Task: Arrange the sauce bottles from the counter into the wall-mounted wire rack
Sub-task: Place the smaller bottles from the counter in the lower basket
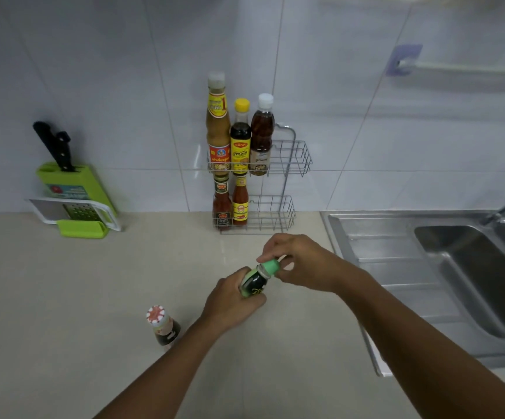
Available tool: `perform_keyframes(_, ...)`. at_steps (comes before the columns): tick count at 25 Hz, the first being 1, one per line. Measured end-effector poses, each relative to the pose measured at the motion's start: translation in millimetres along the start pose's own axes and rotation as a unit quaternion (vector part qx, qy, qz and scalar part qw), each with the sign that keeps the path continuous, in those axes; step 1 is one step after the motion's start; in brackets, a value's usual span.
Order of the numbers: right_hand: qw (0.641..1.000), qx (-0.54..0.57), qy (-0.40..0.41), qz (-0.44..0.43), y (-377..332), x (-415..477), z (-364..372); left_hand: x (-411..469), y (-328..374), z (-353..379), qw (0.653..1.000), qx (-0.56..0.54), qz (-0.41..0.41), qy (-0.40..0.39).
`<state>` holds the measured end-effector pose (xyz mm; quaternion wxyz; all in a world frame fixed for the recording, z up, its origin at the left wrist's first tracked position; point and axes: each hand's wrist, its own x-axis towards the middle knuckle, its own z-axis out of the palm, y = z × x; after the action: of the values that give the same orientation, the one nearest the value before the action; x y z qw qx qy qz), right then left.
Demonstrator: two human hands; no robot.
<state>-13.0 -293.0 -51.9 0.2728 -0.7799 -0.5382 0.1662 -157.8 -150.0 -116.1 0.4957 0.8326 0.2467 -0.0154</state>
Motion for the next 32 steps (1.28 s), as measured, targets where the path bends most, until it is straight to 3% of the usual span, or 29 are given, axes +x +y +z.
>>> perform_keyframes(4,0.999,0.041,-0.012,-0.024,-1,-1,-19,7,19,-20,0.995,-0.028,-0.009,-0.099)
perform_keyframes(8,0.991,0.095,-0.043,0.085,-5,2,-37,9,22,-26,0.996,0.007,0.022,-0.086)
perform_keyframes(10,0.988,0.124,-0.047,0.083,-9,5,-41,10,24,-26,0.988,-0.083,-0.005,-0.134)
perform_keyframes(12,0.987,0.146,-0.041,0.052,-15,6,-44,9,26,-29,0.951,-0.205,-0.016,-0.231)
perform_keyframes(15,0.988,0.155,-0.015,-0.013,-23,7,-49,12,26,-38,0.863,-0.329,-0.037,-0.381)
perform_keyframes(17,0.987,0.155,-0.007,-0.035,-25,8,-53,14,29,-42,0.836,-0.354,-0.053,-0.416)
perform_keyframes(19,0.989,0.147,-0.031,-0.01,-25,9,-57,16,33,-43,0.878,-0.304,-0.04,-0.367)
perform_keyframes(22,0.991,0.099,-0.064,0.059,-20,9,-62,16,43,-33,0.99,-0.066,0.008,-0.126)
perform_keyframes(24,0.986,0.117,-0.067,0.102,-16,10,-64,12,47,-21,0.988,0.139,0.054,0.031)
perform_keyframes(25,0.981,0.135,-0.066,0.119,-14,12,-64,11,48,-15,0.978,0.184,0.066,0.074)
perform_keyframes(27,0.977,0.157,-0.067,0.128,-14,12,-62,12,47,-14,0.989,0.126,0.054,0.058)
perform_keyframes(29,0.983,0.14,-0.07,0.1,-13,12,-59,18,45,-23,0.999,-0.011,0.022,-0.046)
perform_keyframes(32,0.99,0.113,-0.067,0.053,-18,10,-59,20,42,-35,0.96,-0.19,-0.023,-0.206)
